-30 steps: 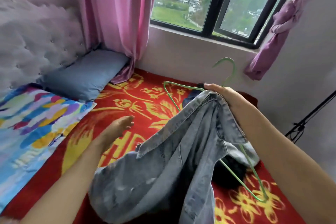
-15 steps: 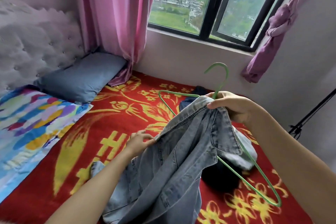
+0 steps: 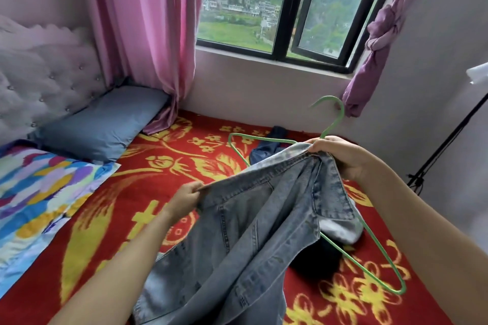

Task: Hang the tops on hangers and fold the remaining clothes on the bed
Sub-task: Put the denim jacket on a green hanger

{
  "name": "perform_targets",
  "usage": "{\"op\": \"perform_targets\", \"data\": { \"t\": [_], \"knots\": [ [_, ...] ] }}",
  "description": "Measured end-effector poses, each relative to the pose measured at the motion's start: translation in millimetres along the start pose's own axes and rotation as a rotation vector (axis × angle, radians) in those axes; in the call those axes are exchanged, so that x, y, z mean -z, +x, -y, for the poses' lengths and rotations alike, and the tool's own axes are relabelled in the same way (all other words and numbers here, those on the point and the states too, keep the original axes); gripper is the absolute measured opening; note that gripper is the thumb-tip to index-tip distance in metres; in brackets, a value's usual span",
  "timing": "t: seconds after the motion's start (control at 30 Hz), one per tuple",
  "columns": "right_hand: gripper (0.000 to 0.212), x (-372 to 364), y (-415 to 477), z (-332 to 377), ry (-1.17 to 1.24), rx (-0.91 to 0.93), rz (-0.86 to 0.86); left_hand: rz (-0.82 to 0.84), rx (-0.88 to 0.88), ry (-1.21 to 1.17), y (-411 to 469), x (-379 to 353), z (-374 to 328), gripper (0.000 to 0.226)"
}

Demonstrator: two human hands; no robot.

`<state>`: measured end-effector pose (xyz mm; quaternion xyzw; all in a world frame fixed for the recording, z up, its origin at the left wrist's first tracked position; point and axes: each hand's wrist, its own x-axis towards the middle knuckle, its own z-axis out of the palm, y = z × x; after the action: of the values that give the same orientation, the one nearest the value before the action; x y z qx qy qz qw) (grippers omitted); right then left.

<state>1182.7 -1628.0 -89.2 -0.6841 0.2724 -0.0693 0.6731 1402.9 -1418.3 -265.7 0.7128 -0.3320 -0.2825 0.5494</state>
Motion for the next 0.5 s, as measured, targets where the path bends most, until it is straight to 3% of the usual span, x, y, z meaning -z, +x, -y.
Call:
{"op": "perform_targets", "data": {
  "t": [0.07, 0.13, 0.27, 0.5],
  "knots": [
    [0.014, 17, 8, -13, -0.066, -0.029, -0.131, 0.02, -0.021, -0.011, -5, 23, -19, 0.032],
    [0.016, 28, 18, -27, -0.206, -0.03, -0.209, 0.011, -0.103, 0.035, -9, 40, -43, 0.03],
    [0.017, 27, 30, -44, -0.496, 0.019, -0.146, -0.126, -0.235, 0.036, -9, 63, -84, 0.025],
    [0.027, 9, 38, -56, -0.642, 0.144, -0.086, -0.291, -0.361, 0.194, -16, 69, -121, 0.018]
  ]
}}
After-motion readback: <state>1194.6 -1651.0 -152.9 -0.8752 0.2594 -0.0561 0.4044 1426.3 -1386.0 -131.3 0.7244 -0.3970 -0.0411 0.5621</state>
